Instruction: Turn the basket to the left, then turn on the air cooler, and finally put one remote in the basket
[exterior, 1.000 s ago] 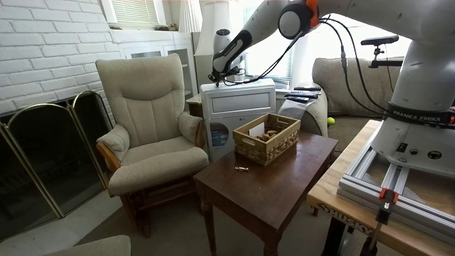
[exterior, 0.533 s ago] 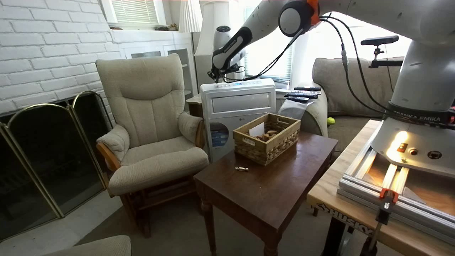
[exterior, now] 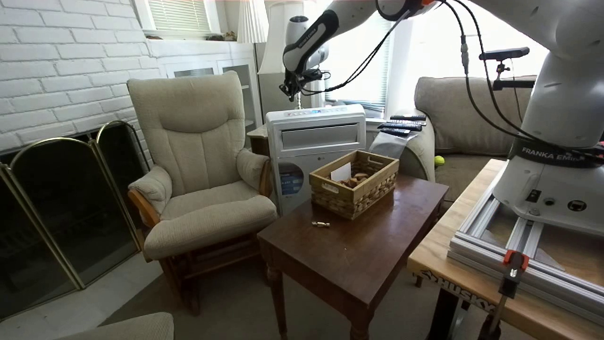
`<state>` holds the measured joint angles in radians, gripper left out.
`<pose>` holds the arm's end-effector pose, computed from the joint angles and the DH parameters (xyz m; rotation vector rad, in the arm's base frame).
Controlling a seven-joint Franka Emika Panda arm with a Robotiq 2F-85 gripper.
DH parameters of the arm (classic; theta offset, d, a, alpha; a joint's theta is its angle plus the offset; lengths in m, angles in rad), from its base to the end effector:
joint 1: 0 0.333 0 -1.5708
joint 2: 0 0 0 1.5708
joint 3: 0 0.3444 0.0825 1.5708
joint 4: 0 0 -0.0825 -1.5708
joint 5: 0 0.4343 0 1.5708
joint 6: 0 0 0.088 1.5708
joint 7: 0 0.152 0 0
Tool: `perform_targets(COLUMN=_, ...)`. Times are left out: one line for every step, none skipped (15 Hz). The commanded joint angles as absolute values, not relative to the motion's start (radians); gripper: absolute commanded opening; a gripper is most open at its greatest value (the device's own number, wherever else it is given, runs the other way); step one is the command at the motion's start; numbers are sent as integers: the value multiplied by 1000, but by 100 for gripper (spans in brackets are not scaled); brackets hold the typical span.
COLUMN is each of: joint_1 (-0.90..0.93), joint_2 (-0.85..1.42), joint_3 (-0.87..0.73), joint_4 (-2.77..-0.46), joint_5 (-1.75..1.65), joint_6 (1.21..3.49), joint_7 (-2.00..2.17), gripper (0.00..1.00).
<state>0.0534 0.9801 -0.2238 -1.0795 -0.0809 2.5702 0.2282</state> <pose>0.9027 -0.0824 0.2479 2.8253 -0.2758 0.7775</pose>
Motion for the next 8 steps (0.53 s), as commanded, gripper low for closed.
perform_targets(joint_1=23, joint_2=838, joint_3=-163, joint_4=-1255, joint_5=-103, joint_6=2477, joint_7=89, gripper=0)
perform_targets(joint_1=17, joint_2=815, joint_3=-154, joint_4=-1287, joint_5=-108, joint_6=2446, joint_7=50, gripper=0)
perform_targets(joint_1=11, joint_2=796, joint_3=-148, joint_4=-1313, joint_5=-114, joint_6=2419, joint_7=15, gripper=0)
perform_targets(joint_1=6, joint_2=779, joint_3=-145, joint_4=-1337, joint_5=-120, joint_6=2390, joint_7=-13, gripper=0)
perform_targets(joint_1=2, joint_2=763, joint_3=-145, joint_4=-1361, joint_5=-128, joint_6=2360, joint_7=-38, gripper=0)
perform_targets(joint_1=-2, joint_2=748, joint_3=-145, joint_4=-1382, joint_5=-135, joint_6=2334, joint_7=-62, gripper=0)
perform_targets(joint_1=-6, joint_2=735, joint_3=-144, joint_4=-1403, joint_5=-143, joint_6=2308, joint_7=-85, gripper=0)
perform_targets(joint_1=-12, joint_2=725, joint_3=-140, joint_4=-1420, joint_5=-148, joint_6=2280, joint_7=-106, gripper=0)
